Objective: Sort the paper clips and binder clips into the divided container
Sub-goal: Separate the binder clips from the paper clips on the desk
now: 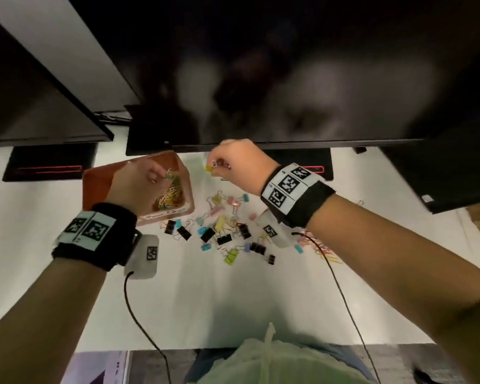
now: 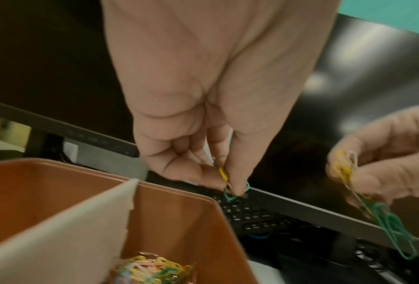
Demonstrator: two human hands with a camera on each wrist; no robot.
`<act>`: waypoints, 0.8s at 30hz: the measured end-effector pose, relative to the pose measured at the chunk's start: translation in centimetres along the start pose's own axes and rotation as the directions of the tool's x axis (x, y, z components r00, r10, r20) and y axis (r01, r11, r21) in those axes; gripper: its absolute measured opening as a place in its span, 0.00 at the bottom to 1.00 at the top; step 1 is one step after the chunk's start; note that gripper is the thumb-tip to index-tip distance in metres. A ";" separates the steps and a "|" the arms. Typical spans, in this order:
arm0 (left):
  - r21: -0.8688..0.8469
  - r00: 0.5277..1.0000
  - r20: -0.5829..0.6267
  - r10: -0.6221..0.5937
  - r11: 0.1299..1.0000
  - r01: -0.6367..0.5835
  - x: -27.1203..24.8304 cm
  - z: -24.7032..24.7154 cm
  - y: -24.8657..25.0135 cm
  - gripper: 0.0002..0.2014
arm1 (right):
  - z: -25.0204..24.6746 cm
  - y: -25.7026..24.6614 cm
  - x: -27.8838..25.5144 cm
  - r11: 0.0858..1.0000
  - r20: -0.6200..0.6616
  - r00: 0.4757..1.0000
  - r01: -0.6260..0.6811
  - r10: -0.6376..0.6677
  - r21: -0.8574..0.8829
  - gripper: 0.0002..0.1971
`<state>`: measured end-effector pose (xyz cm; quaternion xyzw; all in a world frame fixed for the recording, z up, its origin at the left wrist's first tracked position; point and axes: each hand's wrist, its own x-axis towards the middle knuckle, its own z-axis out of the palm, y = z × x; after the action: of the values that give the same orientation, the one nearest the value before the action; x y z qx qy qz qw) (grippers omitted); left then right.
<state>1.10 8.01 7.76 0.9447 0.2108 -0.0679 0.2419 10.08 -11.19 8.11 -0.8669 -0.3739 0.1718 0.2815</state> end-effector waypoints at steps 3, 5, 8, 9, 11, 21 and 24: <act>-0.040 0.996 0.044 -0.074 0.996 0.075 1.1 -0.5 -2.4 0.06 | 3.5 -3.6 4.0 1.000 0.020 1.000 0.009 -0.009 0.029 0.08; -0.155 0.990 0.109 -0.090 0.982 0.107 1.3 -0.5 -3.6 0.07 | 5.8 -4.9 5.9 0.997 0.051 0.998 -0.046 0.043 0.066 0.12; -0.085 0.995 0.085 -0.052 0.995 0.059 1.0 -0.7 -4.8 0.11 | 8.0 -5.5 7.3 0.986 0.084 0.990 -0.121 0.112 0.110 0.24; -0.053 0.999 0.041 -0.034 0.998 0.036 0.8 -0.9 -5.1 0.13 | 8.3 -5.6 7.5 0.984 0.089 0.989 -0.130 0.120 0.122 0.26; -0.067 1.000 -0.015 0.017 0.998 -0.018 -0.2 -1.4 -5.2 0.15 | 8.5 -5.5 7.4 0.981 0.085 0.990 -0.123 0.111 0.152 0.27; -0.289 0.915 0.237 0.326 0.923 -0.254 -4.8 6.5 -2.3 0.13 | 6.2 5.3 -3.1 0.953 -0.051 0.951 -0.303 0.303 0.011 0.11; -0.251 0.880 0.326 0.346 0.929 -0.272 -4.6 9.6 -1.1 0.14 | 6.2 8.7 -6.1 0.891 -0.018 0.896 -0.444 0.444 -0.099 0.14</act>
<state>-3.80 2.52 0.01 0.9082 0.0137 -0.1812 0.3771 7.69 -18.40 -1.52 -0.9419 -0.1751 0.2147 0.1898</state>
